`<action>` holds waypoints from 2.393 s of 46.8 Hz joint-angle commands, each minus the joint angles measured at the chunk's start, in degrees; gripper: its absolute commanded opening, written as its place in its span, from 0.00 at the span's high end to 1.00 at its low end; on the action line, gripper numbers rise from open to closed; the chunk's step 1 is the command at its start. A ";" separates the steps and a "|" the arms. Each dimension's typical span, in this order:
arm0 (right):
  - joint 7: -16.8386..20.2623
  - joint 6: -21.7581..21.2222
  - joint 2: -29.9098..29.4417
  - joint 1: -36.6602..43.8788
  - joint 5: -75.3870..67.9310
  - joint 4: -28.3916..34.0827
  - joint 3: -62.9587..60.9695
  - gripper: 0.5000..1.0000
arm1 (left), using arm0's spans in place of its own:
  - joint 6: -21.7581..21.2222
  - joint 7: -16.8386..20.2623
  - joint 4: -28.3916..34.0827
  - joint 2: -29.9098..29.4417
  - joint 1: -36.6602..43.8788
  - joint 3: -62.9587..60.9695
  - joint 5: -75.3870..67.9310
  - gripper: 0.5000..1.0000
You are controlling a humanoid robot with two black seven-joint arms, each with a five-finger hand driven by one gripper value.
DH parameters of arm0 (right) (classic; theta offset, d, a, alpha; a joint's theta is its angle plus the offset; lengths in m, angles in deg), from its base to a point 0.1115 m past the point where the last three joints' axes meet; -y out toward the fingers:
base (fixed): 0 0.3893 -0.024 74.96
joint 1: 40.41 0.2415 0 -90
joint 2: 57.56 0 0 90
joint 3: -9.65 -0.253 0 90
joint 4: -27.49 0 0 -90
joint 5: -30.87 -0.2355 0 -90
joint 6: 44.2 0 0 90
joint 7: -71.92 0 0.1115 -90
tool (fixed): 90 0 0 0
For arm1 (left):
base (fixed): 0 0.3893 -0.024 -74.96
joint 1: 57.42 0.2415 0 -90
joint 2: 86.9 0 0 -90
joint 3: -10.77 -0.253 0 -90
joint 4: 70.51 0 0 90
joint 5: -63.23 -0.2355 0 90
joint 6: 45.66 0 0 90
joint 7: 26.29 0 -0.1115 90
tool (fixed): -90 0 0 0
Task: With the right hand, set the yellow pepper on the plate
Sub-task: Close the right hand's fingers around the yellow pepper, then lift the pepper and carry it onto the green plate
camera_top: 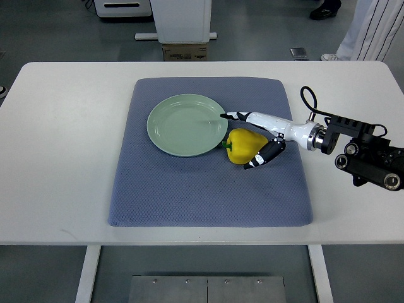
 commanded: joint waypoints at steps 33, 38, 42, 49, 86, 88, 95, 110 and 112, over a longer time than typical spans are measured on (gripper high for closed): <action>-0.17 1.58 -2.35 -1.02 0.11 -4.91 1.18 0.91 | 0.00 0.04 0.00 0.00 0.00 0.00 0.00 0.00; 0.00 1.58 -2.43 -1.11 0.02 -5.44 1.18 1.00 | 0.00 -0.05 0.00 0.00 0.00 0.00 -0.08 0.00; 0.01 1.58 -2.52 -1.11 0.02 -5.97 1.01 1.00 | 0.00 -0.05 0.00 0.00 0.00 0.00 0.00 0.00; 0.09 2.90 -2.43 -0.85 -0.33 -6.14 0.22 1.00 | 0.00 0.04 0.00 0.00 0.00 0.00 0.00 0.00; 5.19 3.95 -13.50 6.36 -4.81 -13.08 -3.92 1.00 | 0.00 0.04 0.00 0.00 0.08 0.00 0.00 0.00; 5.37 3.95 -14.65 6.45 -4.81 -13.70 -3.74 1.00 | 0.00 0.04 -0.09 0.00 0.08 0.00 0.00 0.00; 6.42 3.87 -18.25 7.41 -4.90 -15.02 -3.57 1.00 | 0.00 -0.05 0.00 0.00 0.08 0.00 0.00 0.00; 8.35 3.95 -20.98 8.29 -5.51 -16.16 -1.64 1.00 | 0.00 0.04 0.00 0.00 0.00 0.00 0.00 0.00; 8.44 3.95 -20.98 8.30 -5.51 -16.16 -1.02 1.00 | 0.00 0.04 0.00 0.00 0.00 0.00 0.00 0.00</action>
